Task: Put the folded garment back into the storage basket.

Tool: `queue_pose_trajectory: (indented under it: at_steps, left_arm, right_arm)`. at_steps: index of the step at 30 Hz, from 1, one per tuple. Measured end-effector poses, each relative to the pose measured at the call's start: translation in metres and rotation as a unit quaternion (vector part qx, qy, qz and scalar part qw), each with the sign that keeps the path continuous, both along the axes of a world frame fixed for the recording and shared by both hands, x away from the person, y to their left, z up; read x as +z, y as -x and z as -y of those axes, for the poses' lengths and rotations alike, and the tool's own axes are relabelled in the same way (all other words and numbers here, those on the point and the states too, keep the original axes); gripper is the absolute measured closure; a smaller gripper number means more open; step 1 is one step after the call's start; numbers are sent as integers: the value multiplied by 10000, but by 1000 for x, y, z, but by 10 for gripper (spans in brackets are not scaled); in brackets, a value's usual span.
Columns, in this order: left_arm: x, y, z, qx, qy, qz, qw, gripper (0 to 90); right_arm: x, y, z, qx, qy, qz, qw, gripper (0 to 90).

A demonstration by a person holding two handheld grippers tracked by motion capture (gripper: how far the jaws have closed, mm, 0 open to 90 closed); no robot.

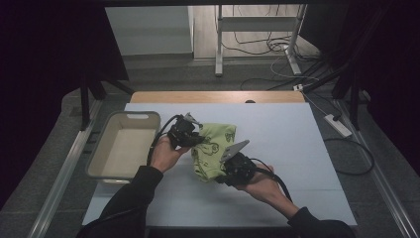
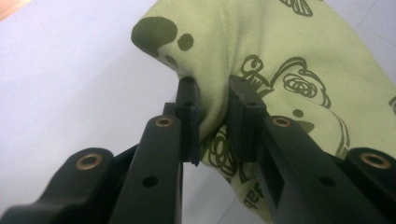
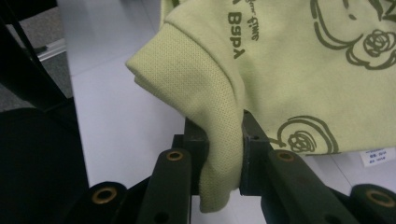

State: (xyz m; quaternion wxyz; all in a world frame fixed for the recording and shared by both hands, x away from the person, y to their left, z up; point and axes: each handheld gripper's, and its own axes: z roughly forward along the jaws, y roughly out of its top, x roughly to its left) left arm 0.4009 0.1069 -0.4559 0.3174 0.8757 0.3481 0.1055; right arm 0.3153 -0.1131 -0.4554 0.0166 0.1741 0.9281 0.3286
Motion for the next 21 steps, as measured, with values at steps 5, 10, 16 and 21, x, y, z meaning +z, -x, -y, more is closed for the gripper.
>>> queue_pose_trajectory:
  at_steps: [5,10,16,21]
  left_arm:
    - [3,7,-7,54,29,61,10000,758]
    - [7,11,-13,115,49,120,9999,759]
    - [12,13,-20,152,58,158,9997,759]
    - [16,14,-30,224,127,158,9995,760]
  right_arm:
    - [3,4,-6,99,-78,6,9999,771]
    - [7,7,-14,158,-135,40,9998,774]
    - [12,8,-22,228,-188,75,9995,774]
    - [16,7,-27,258,-235,111,9993,774]
